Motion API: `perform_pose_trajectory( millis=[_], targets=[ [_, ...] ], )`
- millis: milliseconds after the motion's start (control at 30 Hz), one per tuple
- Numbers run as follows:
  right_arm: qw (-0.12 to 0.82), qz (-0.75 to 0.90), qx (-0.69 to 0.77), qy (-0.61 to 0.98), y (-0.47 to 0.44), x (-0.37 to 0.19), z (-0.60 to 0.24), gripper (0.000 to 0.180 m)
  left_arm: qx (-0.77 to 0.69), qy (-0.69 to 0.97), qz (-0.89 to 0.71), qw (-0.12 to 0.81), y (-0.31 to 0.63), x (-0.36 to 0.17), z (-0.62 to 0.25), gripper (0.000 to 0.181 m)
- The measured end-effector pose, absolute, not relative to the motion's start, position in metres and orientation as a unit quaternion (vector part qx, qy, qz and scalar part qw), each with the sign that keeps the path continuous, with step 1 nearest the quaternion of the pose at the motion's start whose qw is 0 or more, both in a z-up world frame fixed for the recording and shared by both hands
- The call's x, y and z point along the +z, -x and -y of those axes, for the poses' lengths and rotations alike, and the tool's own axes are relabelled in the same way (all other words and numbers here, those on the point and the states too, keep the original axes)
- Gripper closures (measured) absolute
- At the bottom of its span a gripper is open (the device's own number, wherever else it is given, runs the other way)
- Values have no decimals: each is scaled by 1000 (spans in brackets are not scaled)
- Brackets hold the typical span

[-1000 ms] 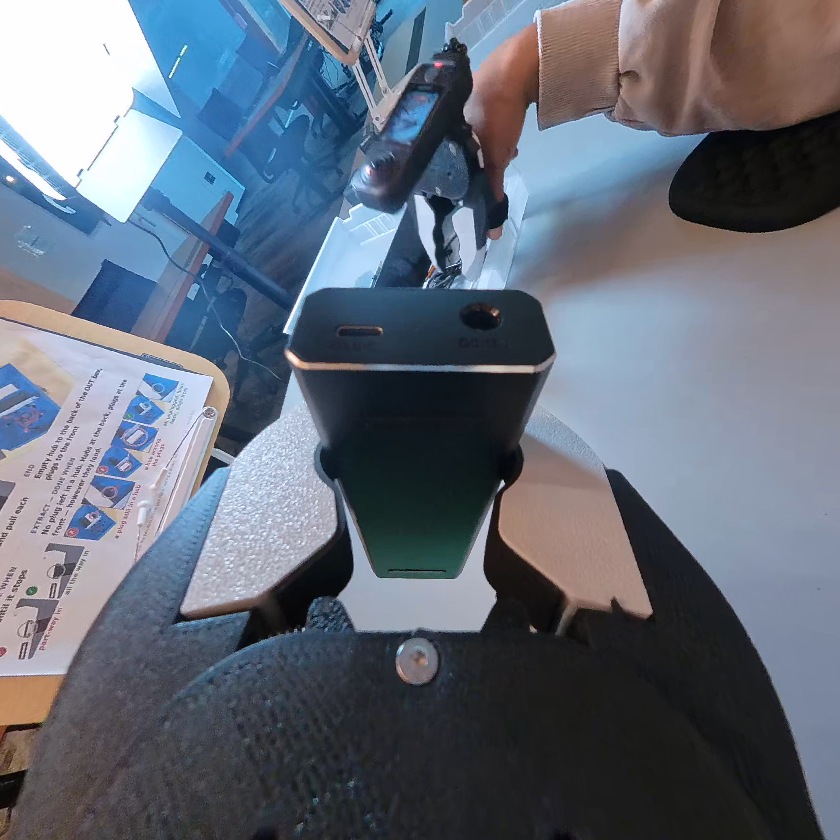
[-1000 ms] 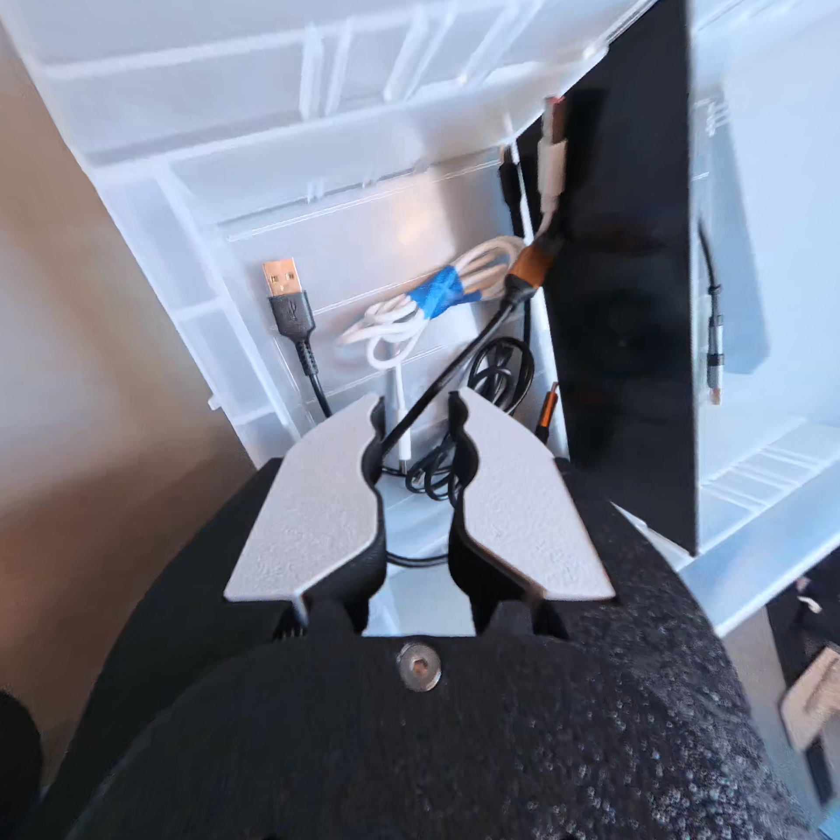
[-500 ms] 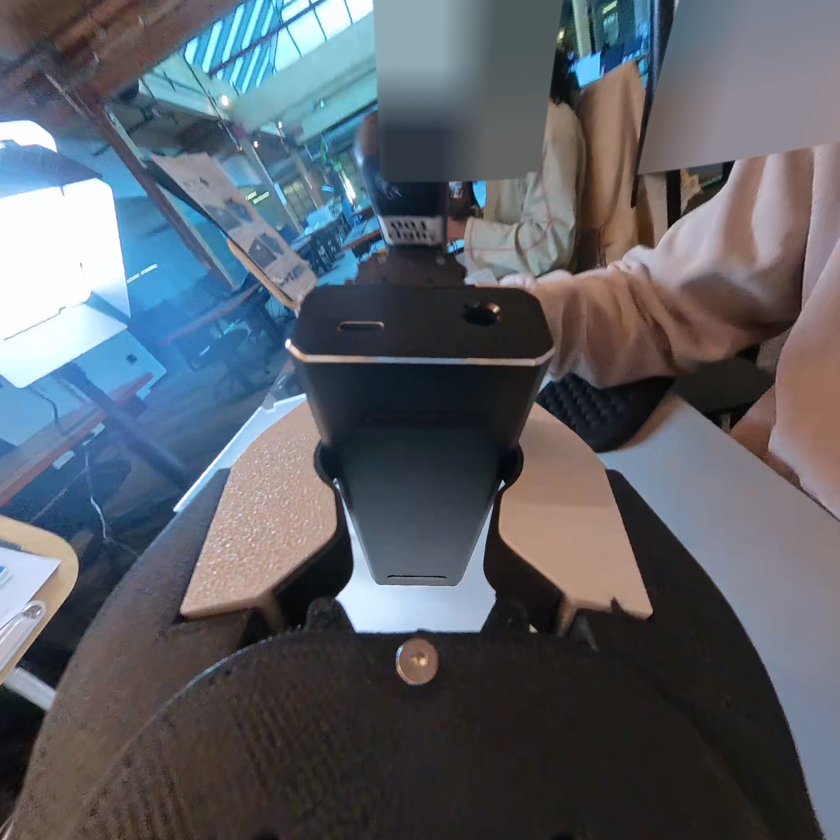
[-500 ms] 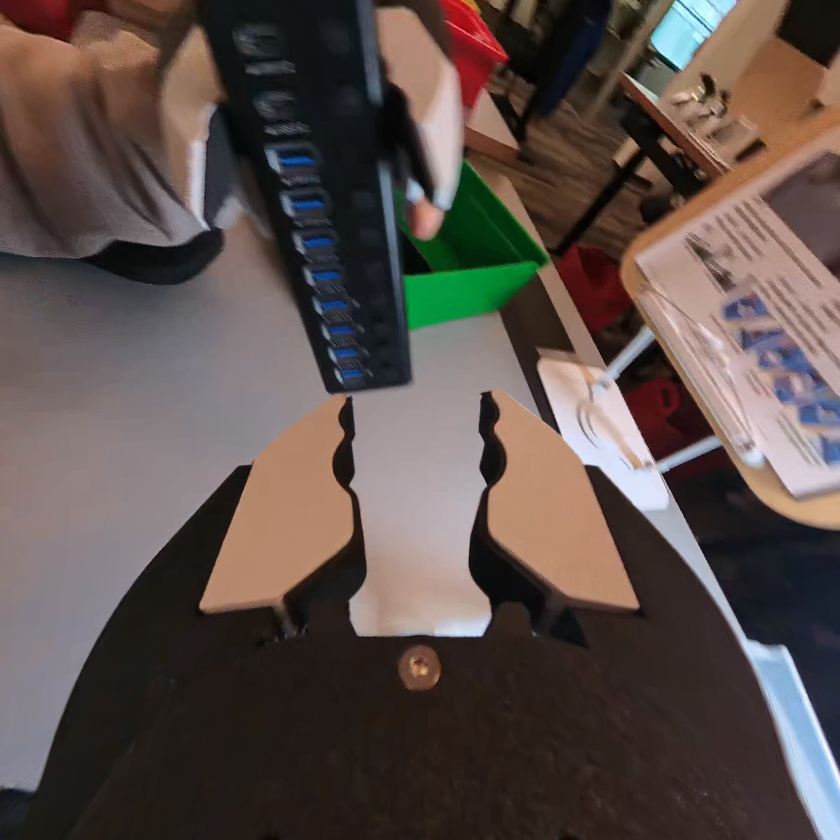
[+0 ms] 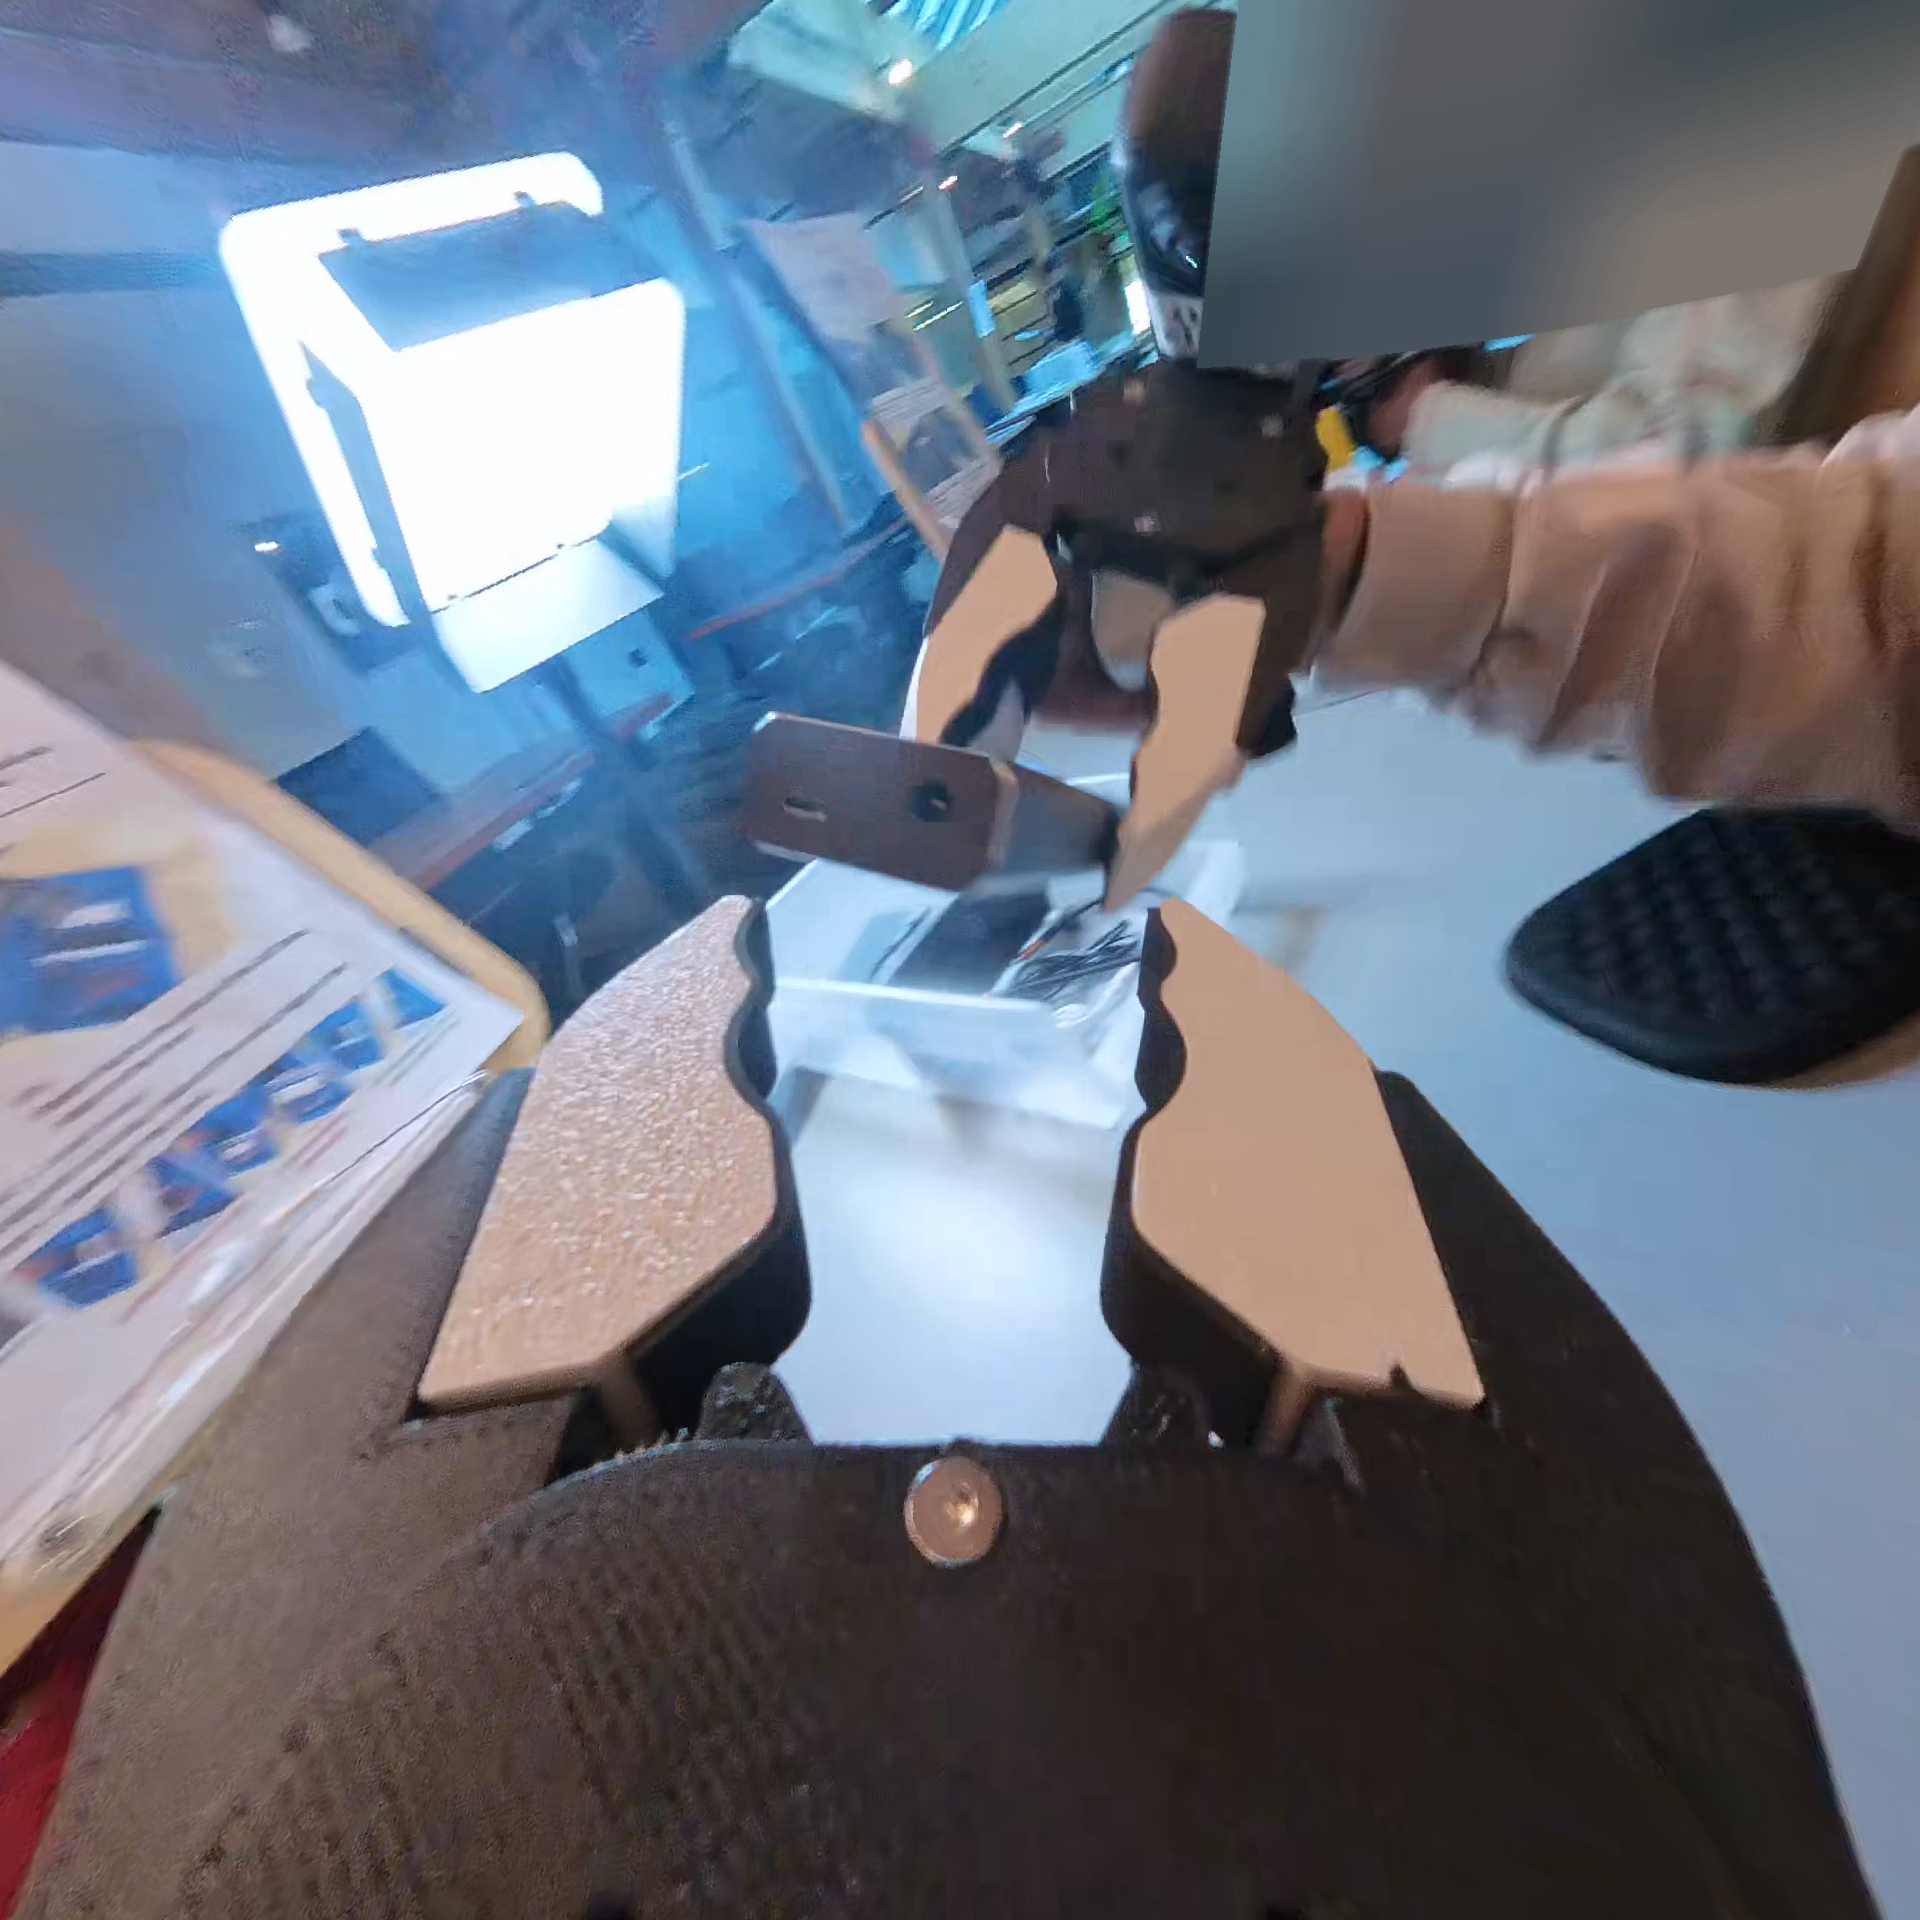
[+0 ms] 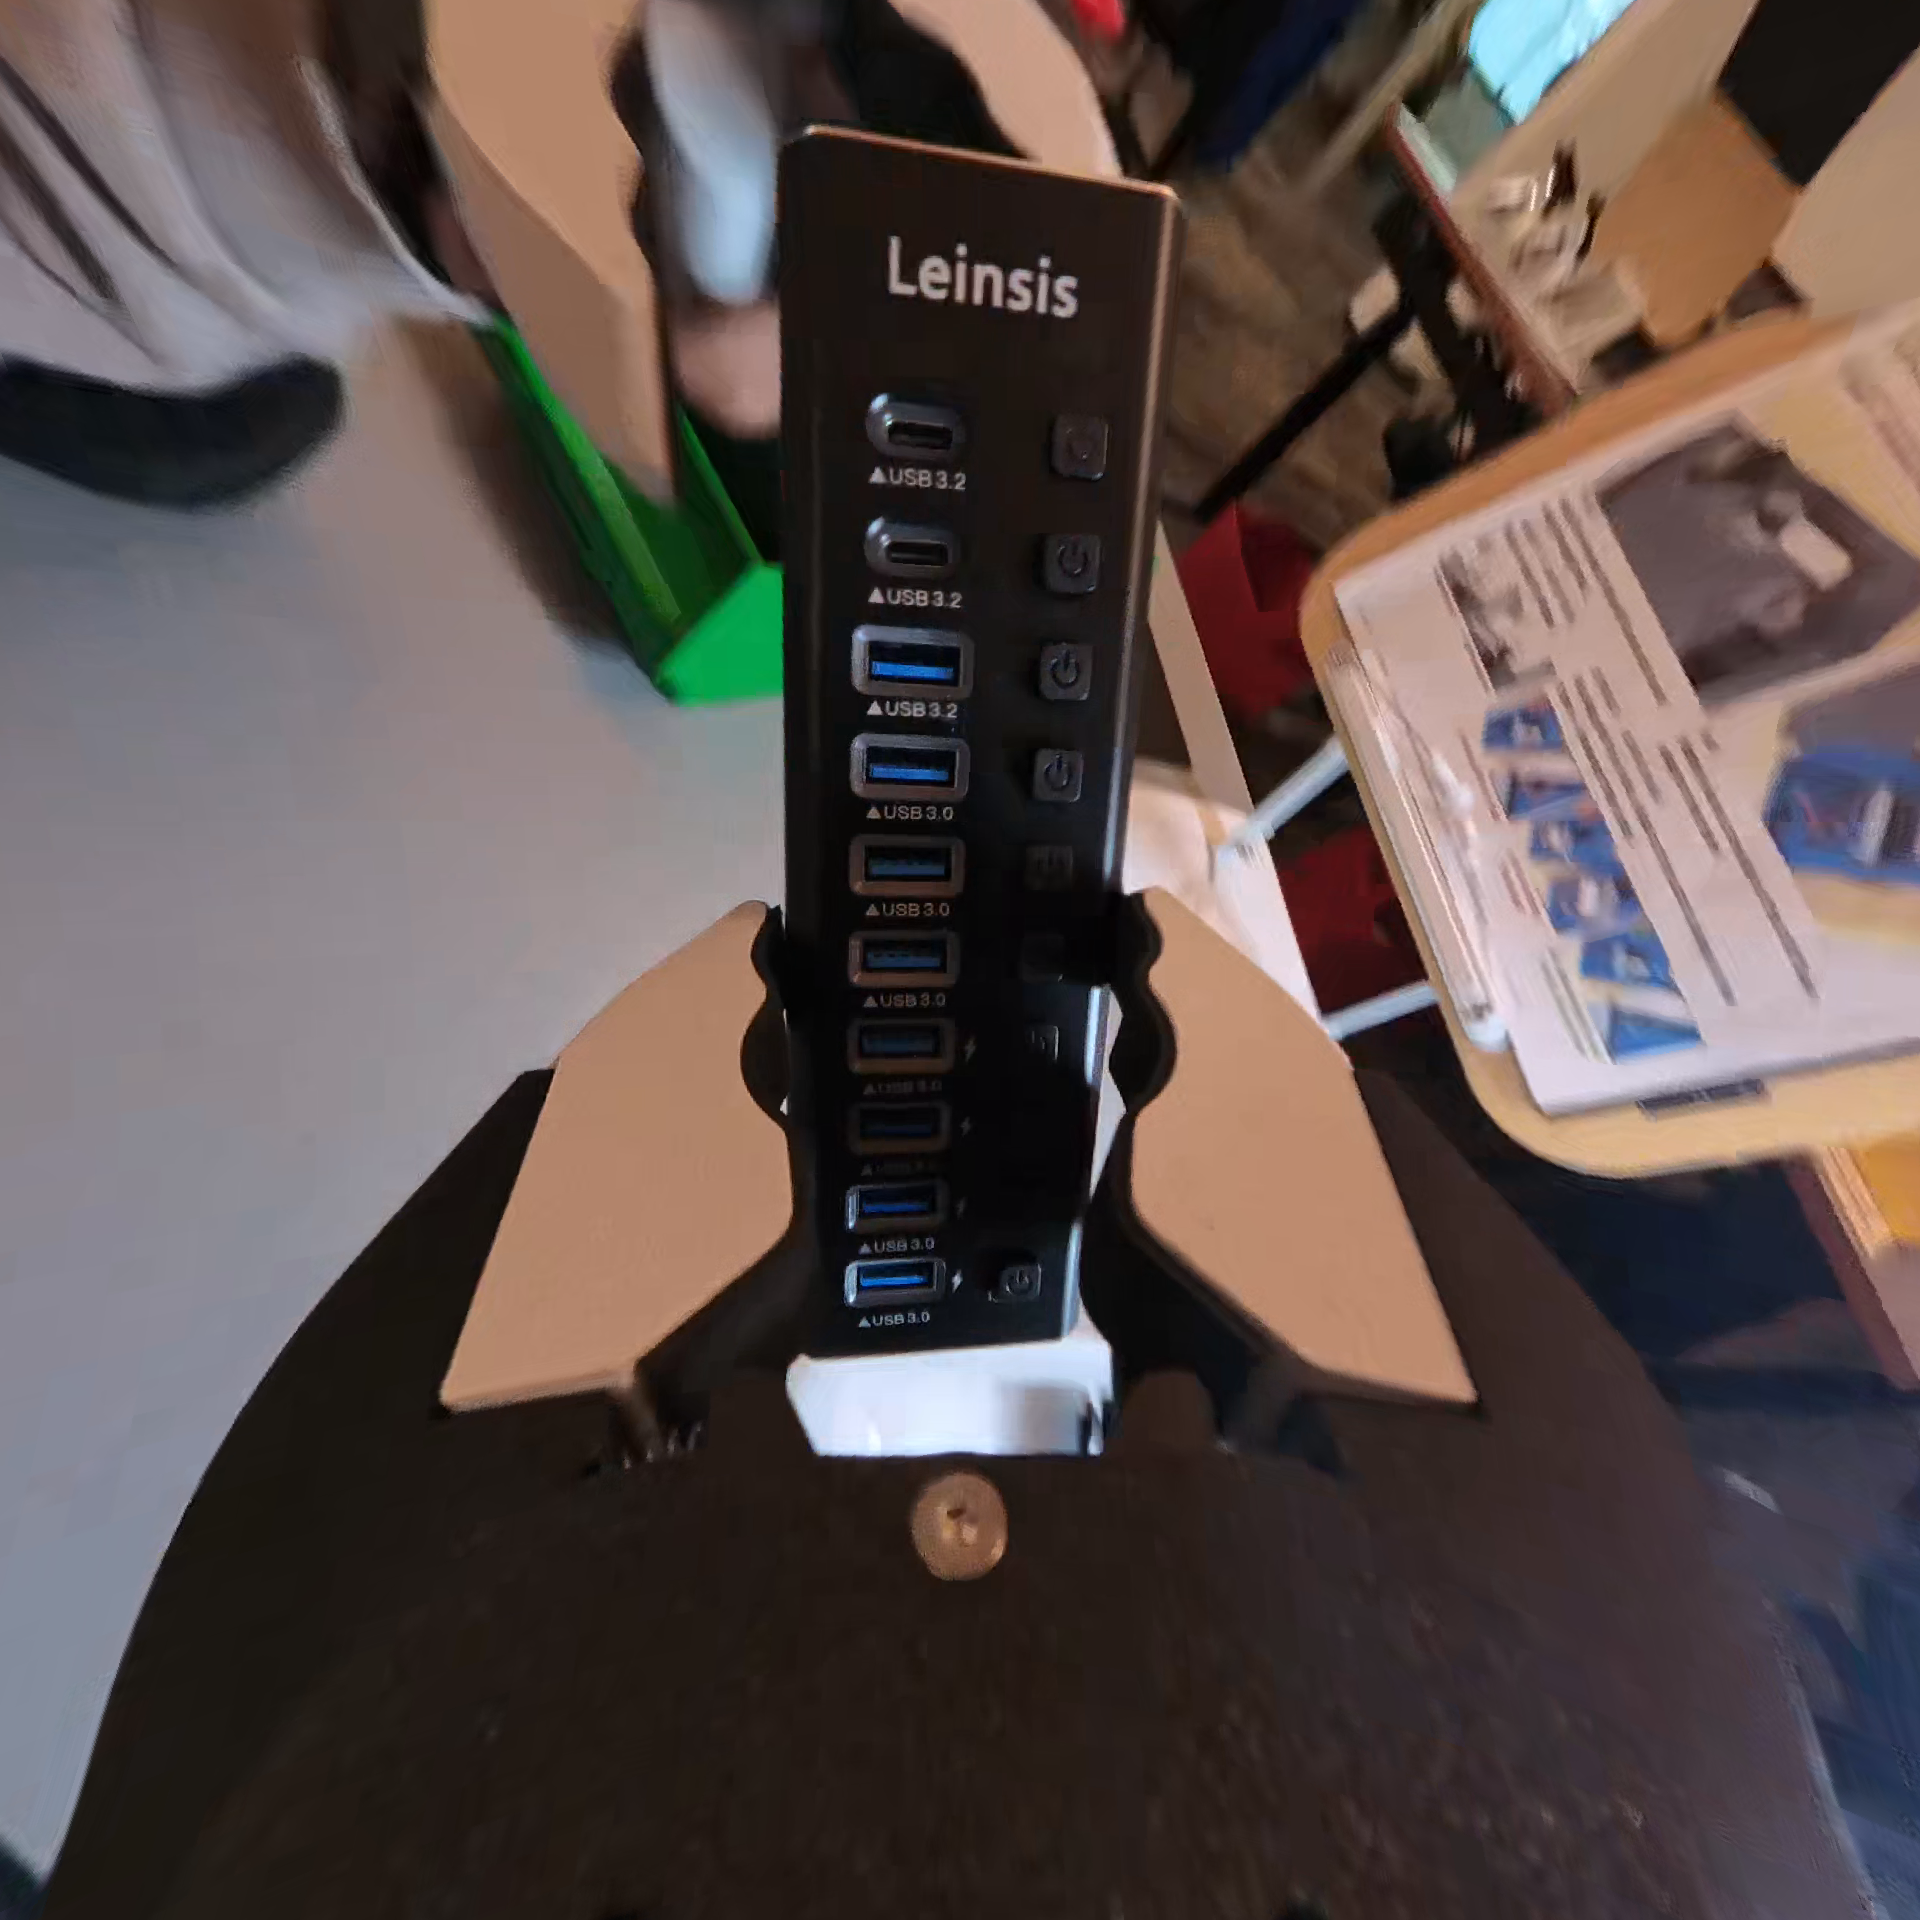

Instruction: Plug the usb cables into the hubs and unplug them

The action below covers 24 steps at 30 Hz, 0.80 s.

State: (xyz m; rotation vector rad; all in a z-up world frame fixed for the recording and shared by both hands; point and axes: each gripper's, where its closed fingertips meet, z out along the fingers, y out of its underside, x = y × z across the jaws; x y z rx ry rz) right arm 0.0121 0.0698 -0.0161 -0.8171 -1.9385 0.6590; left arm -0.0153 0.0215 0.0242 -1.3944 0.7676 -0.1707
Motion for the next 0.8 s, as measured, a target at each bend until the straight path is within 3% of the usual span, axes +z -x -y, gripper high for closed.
perform_pose_trajectory(
  millis=[200,367,533,800],
  targets=[
    [387,787,49,477,-47,-18,-252,119,-8,652,-330,682,47,21,-24,116],
    [266,766,-64,582,-86,-84,-365,119,17,648,-308,697,61,36,-22,123],
    [168,760,-80,622,-87,-153,-404,119,35,641,-266,719,84,47,-21,139],
    [88,774,-84,621,-77,-215,-411,119,-9,645,-184,742,135,49,-18,164]
  ],
)
